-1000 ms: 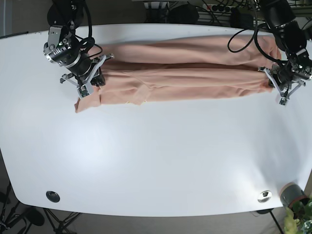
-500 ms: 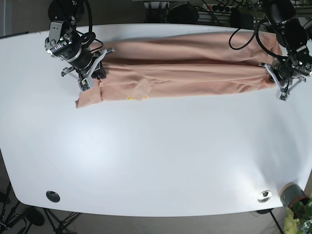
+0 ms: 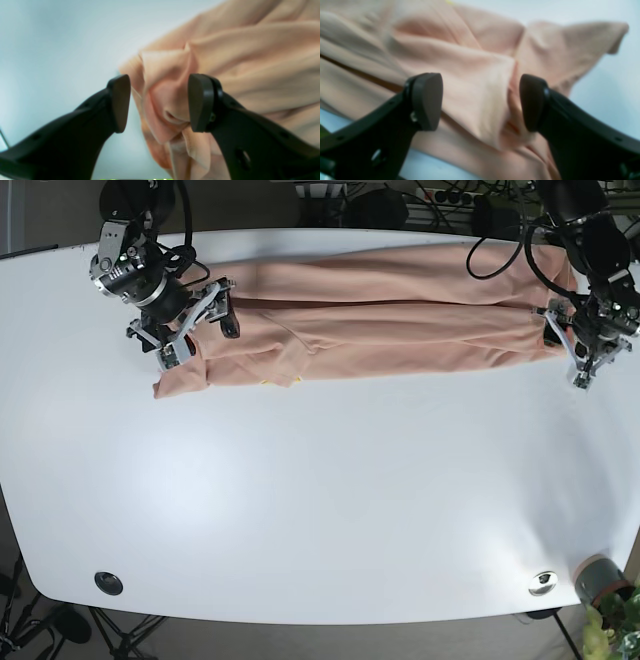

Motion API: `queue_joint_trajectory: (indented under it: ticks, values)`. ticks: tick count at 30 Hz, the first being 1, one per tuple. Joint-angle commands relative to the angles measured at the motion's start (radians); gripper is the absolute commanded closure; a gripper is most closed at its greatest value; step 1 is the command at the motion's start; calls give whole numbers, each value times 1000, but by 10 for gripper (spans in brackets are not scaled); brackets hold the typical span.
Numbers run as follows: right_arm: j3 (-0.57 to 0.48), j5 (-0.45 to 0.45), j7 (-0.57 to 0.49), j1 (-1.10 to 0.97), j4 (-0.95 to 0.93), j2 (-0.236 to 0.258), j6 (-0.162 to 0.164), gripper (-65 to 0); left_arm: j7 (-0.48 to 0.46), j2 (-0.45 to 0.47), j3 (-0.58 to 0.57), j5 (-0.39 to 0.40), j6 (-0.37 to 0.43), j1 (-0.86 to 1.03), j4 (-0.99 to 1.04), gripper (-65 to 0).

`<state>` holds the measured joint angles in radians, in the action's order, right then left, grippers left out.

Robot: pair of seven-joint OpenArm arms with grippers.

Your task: Fold the T-shirt properly

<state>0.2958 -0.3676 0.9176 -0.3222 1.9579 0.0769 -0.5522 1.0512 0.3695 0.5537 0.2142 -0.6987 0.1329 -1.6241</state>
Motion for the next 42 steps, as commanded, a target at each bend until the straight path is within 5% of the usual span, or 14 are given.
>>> queue_joint_trajectory:
  ticks: [1, 10, 21, 28, 42]
  values:
    - [38, -57, -24, 31, 25, 10, -2, -465, -16, 18, 6, 9, 1, -9, -101, -349]
    - [58, -83, -24, 140, -15, 13, 5, -460, -16, 13, -10, 162, 1, -2, -170, -346]
    - [61, -83, -22, 308, -292, 16, 7, -460, -42, -27, -62, 6, 1, 11, 26, -344]
    - [72, -81, -27, 334, -400, 17, 7, -458, -128, -11, -62, 1, 1, 7, 164, -344]
    - [196, -89, -59, 337, -524, 139, 5, -458, -133, 6, -65, 1, 1, -9, 222, -344]
